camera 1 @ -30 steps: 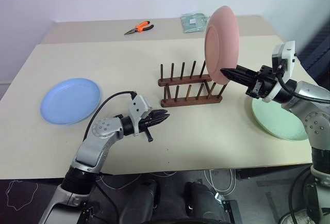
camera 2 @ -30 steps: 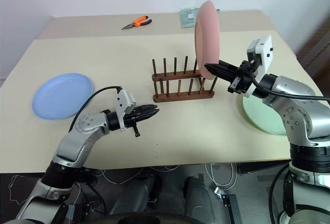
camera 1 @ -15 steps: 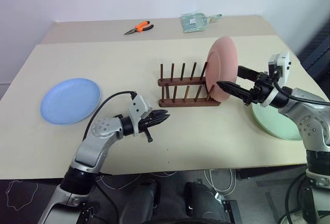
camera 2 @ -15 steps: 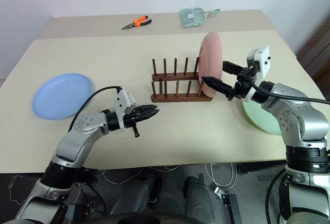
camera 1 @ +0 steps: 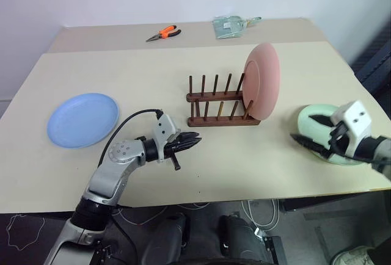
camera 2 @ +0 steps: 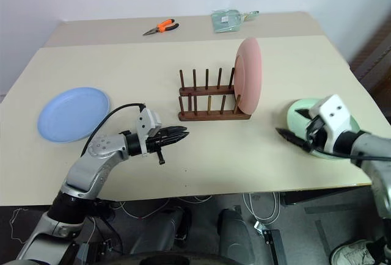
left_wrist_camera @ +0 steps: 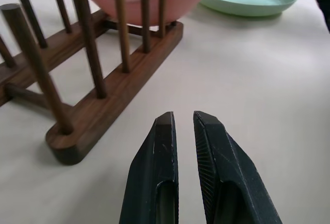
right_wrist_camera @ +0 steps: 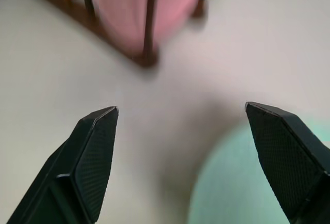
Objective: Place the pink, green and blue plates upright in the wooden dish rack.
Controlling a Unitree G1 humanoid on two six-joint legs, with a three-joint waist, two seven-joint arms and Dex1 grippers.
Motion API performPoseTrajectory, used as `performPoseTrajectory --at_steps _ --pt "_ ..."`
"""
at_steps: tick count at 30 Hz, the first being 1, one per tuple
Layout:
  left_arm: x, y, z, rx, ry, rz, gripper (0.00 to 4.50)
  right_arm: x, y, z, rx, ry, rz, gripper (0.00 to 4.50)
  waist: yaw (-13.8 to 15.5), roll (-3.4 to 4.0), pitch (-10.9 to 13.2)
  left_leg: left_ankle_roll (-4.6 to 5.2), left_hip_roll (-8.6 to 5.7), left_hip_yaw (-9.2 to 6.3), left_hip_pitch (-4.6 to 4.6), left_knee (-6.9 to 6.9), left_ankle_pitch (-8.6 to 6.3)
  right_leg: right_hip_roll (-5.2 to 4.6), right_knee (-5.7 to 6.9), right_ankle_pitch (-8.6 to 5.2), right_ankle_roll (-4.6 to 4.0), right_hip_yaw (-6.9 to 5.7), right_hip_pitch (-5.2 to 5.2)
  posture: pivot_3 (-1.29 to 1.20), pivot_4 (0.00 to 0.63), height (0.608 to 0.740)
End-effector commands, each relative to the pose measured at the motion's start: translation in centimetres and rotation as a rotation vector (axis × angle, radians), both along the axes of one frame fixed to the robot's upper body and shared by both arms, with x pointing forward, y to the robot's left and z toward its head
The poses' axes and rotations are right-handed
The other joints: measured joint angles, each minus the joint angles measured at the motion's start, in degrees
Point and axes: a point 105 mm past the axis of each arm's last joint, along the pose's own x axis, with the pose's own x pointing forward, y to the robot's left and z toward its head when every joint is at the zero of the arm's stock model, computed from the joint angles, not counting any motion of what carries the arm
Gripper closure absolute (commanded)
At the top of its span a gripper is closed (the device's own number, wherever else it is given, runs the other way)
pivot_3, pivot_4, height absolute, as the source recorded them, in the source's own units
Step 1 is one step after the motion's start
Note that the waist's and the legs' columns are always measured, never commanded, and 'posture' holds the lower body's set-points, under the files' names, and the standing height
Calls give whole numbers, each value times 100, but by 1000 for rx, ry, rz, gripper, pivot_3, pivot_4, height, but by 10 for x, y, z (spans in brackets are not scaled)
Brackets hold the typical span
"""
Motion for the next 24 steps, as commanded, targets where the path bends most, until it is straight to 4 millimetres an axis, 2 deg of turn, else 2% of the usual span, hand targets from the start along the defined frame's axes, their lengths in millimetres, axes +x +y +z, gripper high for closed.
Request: performPoseTrajectory --at_steps 1,4,7,9,11,13,14,16,17,19,20,22,23,24 --pt "0 -8 10 -11 -45 -39 3966 7 -5 -12 -97 -34 -95 506 14 -1 0 0 0 1 0 1 0 0 0 0 0 0 0 0 150 740" --pt "0 -10 10 -8 -46 -50 3966 11 -15 -26 -136 -23 -183 506 26 -1 0 -1 -2 1 -1 0 0 0 -1 1 2 0 0 0 150 740" --pt "-1 -10 9 -2 -45 -58 3966 14 -23 -33 -146 -10 -251 1232 25 0 -1 -1 -3 0 -1 1 1 0 -1 2 4 1 1 0 150 740" --pt "-2 -9 9 1 -45 -61 3966 14 -25 -35 -140 -2 -269 2177 26 0 -1 -1 -3 0 -1 2 1 0 -1 2 4 0 2 0 150 740" --pt "-2 -9 9 3 -44 -61 3966 15 -27 -35 -132 0 -288 3378 27 0 -1 -1 -3 0 -1 1 1 1 -1 2 4 0 2 0 150 740" --pt "-3 -8 9 3 -45 -62 3966 16 -27 -35 -116 -5 -300 4234 25 -2 -2 -1 -3 0 -1 1 1 1 -2 3 5 0 2 0 150 740" --pt "-3 -7 9 4 -45 -62 3966 17 -27 -32 -103 -15 -309 4423 14 -3 -2 -1 -3 0 0 3 1 1 -2 2 4 0 4 0 150 740" --pt "-3 -7 9 5 -45 -62 3966 19 -27 -29 -84 -30 -324 4423 19 -4 -3 0 -2 0 3 4 1 3 -1 2 4 0 6 0 150 740" --pt "-3 -6 9 6 -46 -61 3966 21 -28 -21 -84 -62 -336 4423 19 -3 -3 0 -1 -1 4 3 1 4 0 2 4 -1 6 0 150 740" --pt "-3 -5 9 8 -49 -57 3966 28 -28 7 -92 -184 -341 4423 8 -1 -2 0 -2 -1 4 2 1 4 0 2 4 0 5 0 150 740" --pt "-2 -4 9 7 -51 -51 3966 33 -25 33 -60 -285 -343 4423 9 1 -1 0 -2 2 4 2 1 4 0 3 4 2 4 0 150 740" --pt "-1 -2 10 6 -53 -42 3966 37 -20 64 2 -404 -335 4423 7 7 1 -1 -3 2 3 3 1 4 2 3 4 3 2 0 150 740" --pt "0 0 10 5 -58 -33 3966 37 -10 93 69 -501 -297 4423 8 6 1 -1 -3 2 3 2 1 4 5 3 5 3 1 0 150 740" --pt "1 1 11 5 -61 -26 3966 36 -3 110 110 -559 -266 4423 4 7 1 -1 -1 2 3 1 1 6 6 4 6 2 -1 0 150 740"
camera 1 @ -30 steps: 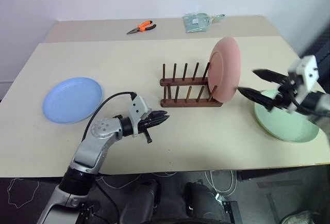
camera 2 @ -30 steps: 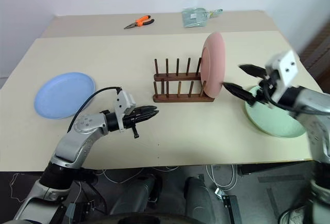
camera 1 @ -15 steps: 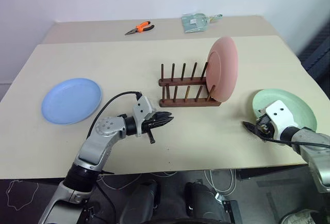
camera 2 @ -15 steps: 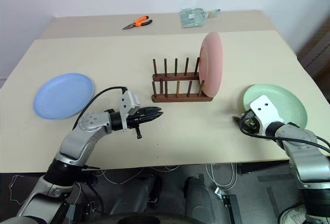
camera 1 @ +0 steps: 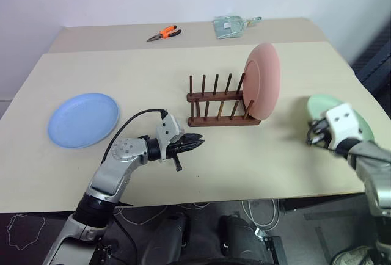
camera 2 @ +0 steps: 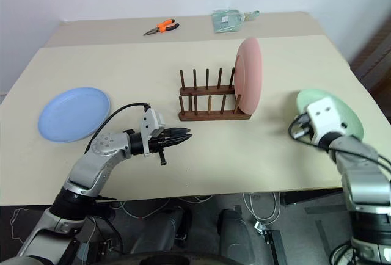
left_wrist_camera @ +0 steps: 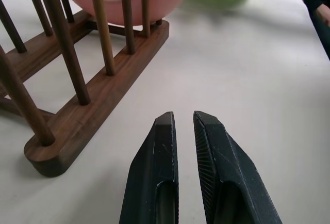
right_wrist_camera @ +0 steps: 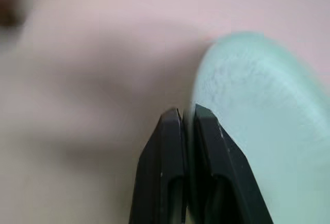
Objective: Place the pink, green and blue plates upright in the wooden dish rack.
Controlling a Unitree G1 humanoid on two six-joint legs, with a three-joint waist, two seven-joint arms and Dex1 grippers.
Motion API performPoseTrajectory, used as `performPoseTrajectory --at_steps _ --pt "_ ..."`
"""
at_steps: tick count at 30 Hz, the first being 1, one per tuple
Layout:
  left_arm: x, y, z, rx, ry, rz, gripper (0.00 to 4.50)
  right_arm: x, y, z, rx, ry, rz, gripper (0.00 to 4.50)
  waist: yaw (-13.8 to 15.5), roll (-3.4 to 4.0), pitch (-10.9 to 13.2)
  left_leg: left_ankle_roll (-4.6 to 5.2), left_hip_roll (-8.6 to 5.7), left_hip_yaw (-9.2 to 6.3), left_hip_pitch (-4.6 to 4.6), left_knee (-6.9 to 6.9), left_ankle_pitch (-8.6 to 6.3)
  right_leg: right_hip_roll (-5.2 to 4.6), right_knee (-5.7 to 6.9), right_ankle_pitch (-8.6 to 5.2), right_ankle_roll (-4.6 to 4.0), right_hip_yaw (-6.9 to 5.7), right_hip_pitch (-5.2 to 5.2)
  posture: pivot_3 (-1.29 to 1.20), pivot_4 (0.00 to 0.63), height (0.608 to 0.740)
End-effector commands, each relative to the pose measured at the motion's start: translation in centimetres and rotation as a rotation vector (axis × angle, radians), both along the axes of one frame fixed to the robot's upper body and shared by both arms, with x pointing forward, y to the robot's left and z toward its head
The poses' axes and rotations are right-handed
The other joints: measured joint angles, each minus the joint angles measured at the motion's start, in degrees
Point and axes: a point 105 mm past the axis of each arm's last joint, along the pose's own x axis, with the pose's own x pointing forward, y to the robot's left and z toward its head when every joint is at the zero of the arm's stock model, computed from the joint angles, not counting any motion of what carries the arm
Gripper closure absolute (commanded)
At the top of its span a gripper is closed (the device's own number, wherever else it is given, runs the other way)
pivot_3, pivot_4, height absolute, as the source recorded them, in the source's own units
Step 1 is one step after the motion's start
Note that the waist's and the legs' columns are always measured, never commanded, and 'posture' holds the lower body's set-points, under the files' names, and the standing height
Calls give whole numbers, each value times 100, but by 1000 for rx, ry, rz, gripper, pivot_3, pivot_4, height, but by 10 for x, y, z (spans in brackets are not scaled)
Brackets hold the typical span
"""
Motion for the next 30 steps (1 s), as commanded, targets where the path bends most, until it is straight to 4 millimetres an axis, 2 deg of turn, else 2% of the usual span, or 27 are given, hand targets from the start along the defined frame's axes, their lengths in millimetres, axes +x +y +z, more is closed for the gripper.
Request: performPoseTrajectory --at_steps 1,2,4,5,6,9,11,12,14,15,17,21,30 --pt "4 6 12 -18 -61 28 3966 -7 29 98 81 -372 135 4423 -3 1 0 -1 0 0 -1 -2 0 0 1 0 1 0 -3 0 150 740" --pt "8 9 13 -24 -76 51 3966 -13 43 128 156 -478 205 4423 -3 0 1 -1 1 0 -1 -3 1 0 5 1 2 0 -4 0 150 740" --pt "15 15 17 -35 -101 95 3966 -26 67 166 289 -595 355 4423 0 3 3 -2 3 -1 -2 -4 1 1 10 1 2 0 -8 0 150 740" --pt "18 18 19 -42 -112 118 3966 -35 82 178 352 -619 452 4423 4 0 4 -3 3 -2 -2 -5 2 1 12 0 1 -1 -8 0 150 740" --pt "19 19 20 -47 -118 131 3966 -41 90 184 389 -623 513 4423 14 -3 3 -3 5 -5 -2 -5 1 1 11 0 1 -3 -8 0 150 740" --pt "26 34 24 -62 -144 196 3966 -67 143 200 594 -602 837 4423 11 -13 0 -1 5 -14 -4 -6 0 -1 -2 0 0 -10 1 0 150 740" --pt "27 39 25 -65 -153 212 3966 -74 156 205 672 -581 911 4423 0 -11 1 1 2 -12 -5 -4 0 -4 -3 1 0 -4 0 0 150 740" --pt "29 45 25 -57 -157 233 3966 -78 170 206 788 -565 981 4423 -1 -11 1 1 1 -11 -5 -4 0 -4 -2 1 -1 -2 -2 0 150 740" --pt "31 52 24 -48 -163 258 3966 -84 186 209 933 -528 1059 4423 -22 -10 0 1 3 -11 -4 -5 0 -3 1 1 -2 -2 -4 0 150 740" --pt "31 56 24 -45 -164 267 3966 -79 193 206 1008 -495 1048 4423 -34 -10 0 1 2 -10 -5 -5 0 -4 10 1 -1 0 -9 0 150 740" --pt "28 59 24 -44 -163 272 3966 -53 200 183 1125 -396 915 4423 -80 -11 -2 0 3 -10 -5 -9 0 -3 18 1 -1 0 -14 0 150 740" --pt "23 59 22 -49 -152 271 3966 -29 210 144 1159 -254 777 4423 -130 -10 -1 -1 -9 -9 -4 -5 2 -8 28 0 -1 0 -15 0 150 740" --pt "17 55 20 -49 -138 257 3966 -3 214 111 1233 -136 622 4423 -190 -7 0 -9 -2 -6 -3 -12 7 1 39 1 -1 1 -26 0 150 740"
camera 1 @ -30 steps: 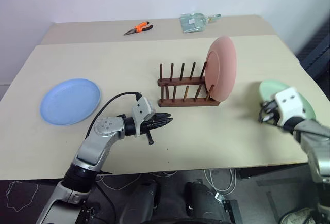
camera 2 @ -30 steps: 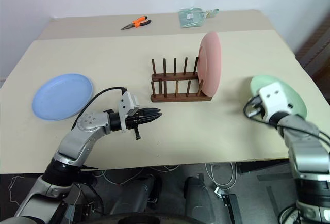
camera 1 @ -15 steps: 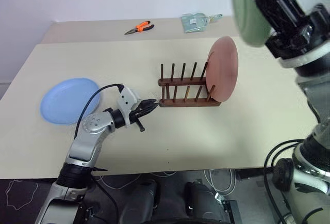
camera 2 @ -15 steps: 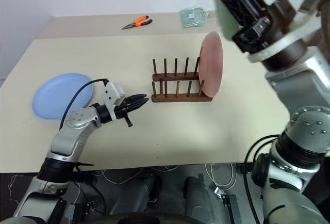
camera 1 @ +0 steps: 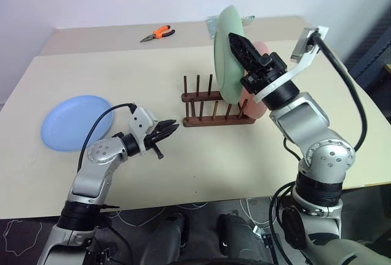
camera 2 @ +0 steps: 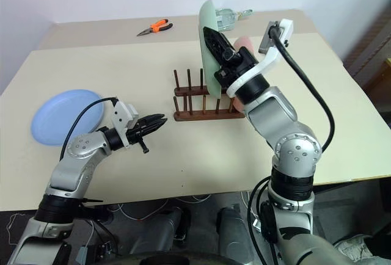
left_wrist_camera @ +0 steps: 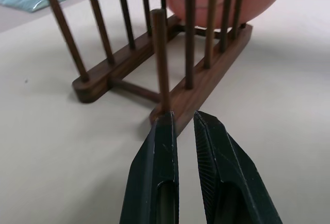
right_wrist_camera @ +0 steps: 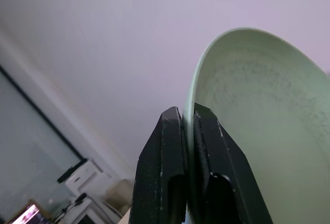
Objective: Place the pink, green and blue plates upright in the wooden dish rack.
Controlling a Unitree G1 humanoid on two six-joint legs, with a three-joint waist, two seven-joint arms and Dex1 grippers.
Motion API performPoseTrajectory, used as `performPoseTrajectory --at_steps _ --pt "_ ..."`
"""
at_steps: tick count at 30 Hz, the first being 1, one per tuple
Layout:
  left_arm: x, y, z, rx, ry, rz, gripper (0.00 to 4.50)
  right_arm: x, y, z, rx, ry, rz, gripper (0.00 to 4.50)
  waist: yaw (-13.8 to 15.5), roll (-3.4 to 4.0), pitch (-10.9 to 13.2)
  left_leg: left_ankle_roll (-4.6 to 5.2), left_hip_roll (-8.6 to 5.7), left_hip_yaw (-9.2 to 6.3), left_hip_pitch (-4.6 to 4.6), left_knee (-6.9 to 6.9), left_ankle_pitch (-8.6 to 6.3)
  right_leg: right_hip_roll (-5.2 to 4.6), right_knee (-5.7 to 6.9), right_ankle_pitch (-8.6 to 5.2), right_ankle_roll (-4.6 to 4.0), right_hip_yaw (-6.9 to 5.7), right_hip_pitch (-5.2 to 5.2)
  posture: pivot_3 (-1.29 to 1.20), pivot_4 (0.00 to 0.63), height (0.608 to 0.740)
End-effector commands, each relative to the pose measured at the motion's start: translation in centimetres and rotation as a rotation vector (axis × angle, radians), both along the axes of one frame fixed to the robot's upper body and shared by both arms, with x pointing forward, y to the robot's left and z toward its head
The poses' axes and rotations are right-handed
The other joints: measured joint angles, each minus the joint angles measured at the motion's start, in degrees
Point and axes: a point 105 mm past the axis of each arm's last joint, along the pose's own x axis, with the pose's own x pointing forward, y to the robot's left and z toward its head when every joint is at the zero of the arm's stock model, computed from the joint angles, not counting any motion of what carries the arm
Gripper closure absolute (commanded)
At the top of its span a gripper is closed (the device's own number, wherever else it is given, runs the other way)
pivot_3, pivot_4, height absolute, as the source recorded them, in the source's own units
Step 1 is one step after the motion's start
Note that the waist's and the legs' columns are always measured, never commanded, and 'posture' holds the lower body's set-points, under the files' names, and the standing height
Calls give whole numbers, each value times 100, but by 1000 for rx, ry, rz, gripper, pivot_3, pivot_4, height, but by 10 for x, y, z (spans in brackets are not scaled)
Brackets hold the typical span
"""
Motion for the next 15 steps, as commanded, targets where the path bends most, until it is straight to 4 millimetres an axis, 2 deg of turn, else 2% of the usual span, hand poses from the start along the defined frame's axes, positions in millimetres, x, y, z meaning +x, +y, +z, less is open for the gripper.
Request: performPoseTrajectory --at_steps 1,7,11,15 --pt "-3 -2 10 -13 -33 -11 3966 4 2 0 20 21 -18 4423 -4 0 0 0 0 0 0 0 0 0 0 0 0 0 0 0 150 740" --pt "-3 -5 7 -11 -25 -22 3966 18 2 -11 26 97 -38 4423 -5 0 0 0 0 0 0 0 0 1 0 0 0 0 -1 0 150 740" --pt "-4 -7 7 -12 -23 -27 3966 26 1 -14 4 109 -52 3021 -10 0 0 0 -1 0 0 0 0 2 0 0 0 0 -1 0 150 740" --pt "-4 -7 6 -12 -22 -27 3966 28 2 -13 -15 99 -57 918 -19 0 0 0 0 0 0 -1 0 2 0 0 0 0 -1 0 150 740"
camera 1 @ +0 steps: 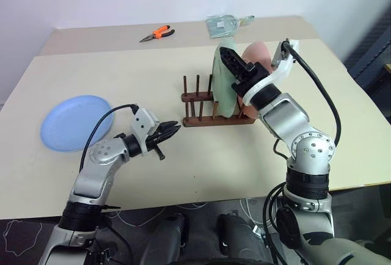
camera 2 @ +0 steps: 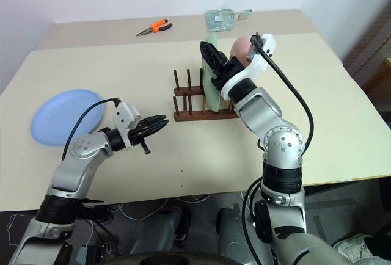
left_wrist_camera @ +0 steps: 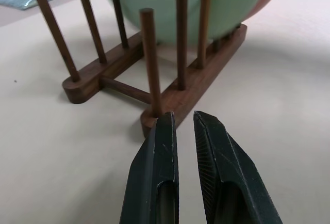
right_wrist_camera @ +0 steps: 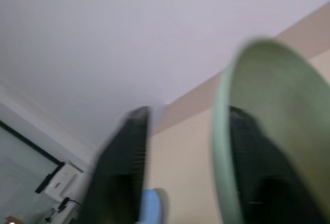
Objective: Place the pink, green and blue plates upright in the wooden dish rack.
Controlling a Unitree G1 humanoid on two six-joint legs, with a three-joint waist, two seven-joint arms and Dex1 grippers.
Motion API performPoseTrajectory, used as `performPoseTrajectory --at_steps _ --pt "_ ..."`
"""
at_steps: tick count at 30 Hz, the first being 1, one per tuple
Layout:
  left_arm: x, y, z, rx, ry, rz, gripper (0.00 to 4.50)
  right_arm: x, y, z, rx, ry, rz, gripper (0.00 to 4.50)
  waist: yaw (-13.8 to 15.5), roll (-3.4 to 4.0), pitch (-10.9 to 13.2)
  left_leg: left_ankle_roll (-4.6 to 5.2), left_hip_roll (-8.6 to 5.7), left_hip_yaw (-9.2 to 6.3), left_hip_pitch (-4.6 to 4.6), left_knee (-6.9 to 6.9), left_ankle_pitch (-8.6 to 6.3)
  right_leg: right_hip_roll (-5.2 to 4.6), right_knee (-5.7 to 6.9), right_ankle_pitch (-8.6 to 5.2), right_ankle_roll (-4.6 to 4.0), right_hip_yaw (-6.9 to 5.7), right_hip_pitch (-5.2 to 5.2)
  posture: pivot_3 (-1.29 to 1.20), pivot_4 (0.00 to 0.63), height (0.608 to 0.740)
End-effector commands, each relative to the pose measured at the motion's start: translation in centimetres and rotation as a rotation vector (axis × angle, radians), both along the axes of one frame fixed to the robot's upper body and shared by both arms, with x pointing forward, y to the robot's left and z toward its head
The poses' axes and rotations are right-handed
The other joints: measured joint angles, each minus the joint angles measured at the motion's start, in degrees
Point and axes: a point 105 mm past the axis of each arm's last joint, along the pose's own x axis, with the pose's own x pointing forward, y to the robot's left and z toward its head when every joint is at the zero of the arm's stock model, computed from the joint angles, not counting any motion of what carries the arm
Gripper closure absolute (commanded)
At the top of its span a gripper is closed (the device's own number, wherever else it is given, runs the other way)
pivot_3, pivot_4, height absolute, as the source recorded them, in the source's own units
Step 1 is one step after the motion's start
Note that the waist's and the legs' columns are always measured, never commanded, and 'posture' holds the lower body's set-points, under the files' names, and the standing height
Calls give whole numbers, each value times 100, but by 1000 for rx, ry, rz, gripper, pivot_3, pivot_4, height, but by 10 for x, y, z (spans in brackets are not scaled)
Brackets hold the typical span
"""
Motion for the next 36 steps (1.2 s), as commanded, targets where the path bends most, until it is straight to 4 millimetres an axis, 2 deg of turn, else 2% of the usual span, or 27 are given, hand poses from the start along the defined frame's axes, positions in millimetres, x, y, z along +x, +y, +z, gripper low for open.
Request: performPoseTrajectory --at_steps 1,2,4,9,10,13,16,19,23,25,26,27,28,30,33,36 --pt "-3 -2 9 -12 -28 -17 3966 -4 4 20 -92 -116 -1 350 -5 1 1 0 0 0 0 0 0 0 0 0 0 0 0 0 150 740" --pt "-4 -2 8 -14 -20 -20 3707 -4 5 23 -169 -160 -11 6 -7 3 2 0 0 0 0 1 0 0 0 0 0 0 0 0 150 740" --pt "-6 -2 7 -26 10 -27 3060 -3 4 29 -310 -246 -43 0 -14 3 2 0 -1 2 0 1 0 0 0 0 0 -1 -1 0 150 740" --pt "-7 4 7 -35 27 -12 454 -4 -4 52 -594 -475 -145 0 -59 2 2 0 0 1 0 -1 0 -1 -1 -1 0 -3 0 0 150 740" --pt "-5 7 9 -35 18 12 54 -5 -6 57 -647 -520 -168 0 -63 2 2 0 0 1 0 0 0 -1 -1 -1 0 -2 0 0 150 740" --pt "7 30 24 -82 -47 164 54 -13 -1 71 -799 -686 -142 0 -65 2 3 0 1 1 -1 0 0 -1 -1 -1 1 -3 -2 0 150 740" --pt "24 78 44 -186 -99 450 54 -35 25 70 -999 -899 -2 0 -72 -1 4 0 2 1 -1 0 0 0 -1 -1 1 -3 -3 0 150 740" --pt "30 143 53 -205 -127 824 54 -50 56 45 -1182 -1073 166 0 -95 -6 1 -1 7 0 -1 0 0 4 0 0 2 -9 -4 0 150 740" --pt "23 190 55 -181 -133 1115 54 -56 75 19 -1219 -1131 294 0 -58 -12 2 -4 2 0 0 2 2 2 0 0 4 -10 -2 0 150 740" --pt "10 227 55 -208 -108 1329 54 -58 88 3 -1228 -1147 356 0 -41 -26 2 -4 0 -3 0 6 1 2 -1 0 4 -11 -1 0 150 740" --pt "5 237 54 -220 -94 1393 54 -58 92 -1 -1227 -1150 370 0 -42 -35 2 -6 0 -4 0 7 1 3 0 0 4 -12 -3 0 150 740" --pt "-8 255 49 -256 -54 1497 54 -59 96 -12 -1222 -1138 399 0 -41 -42 3 -6 0 -5 0 7 2 3 0 0 4 -13 -4 0 150 740" --pt "-18 265 44 -271 -18 1554 54 -59 98 -21 -1219 -1125 417 0 -51 -52 -3 -8 0 -5 0 7 2 4 0 0 4 -13 -6 0 150 740" --pt "-31 273 36 -297 32 1602 54 -60 100 -33 -1223 -1115 440 0 -55 -60 -3 -12 0 -6 1 3 3 4 0 0 4 -13 -18 0 150 740" --pt "-40 274 27 -374 104 1644 54 -59 99 -37 -1218 -1106 441 0 -35 -62 -2 -33 -4 -6 1 6 15 3 1 1 4 -13 -18 0 150 740" --pt "-50 274 8 -491 222 1679 54 -57 97 -41 -1222 -1093 435 0 -40 -71 -7 -23 -3 -7 2 9 4 3 3 1 4 -13 -17 0 150 740"
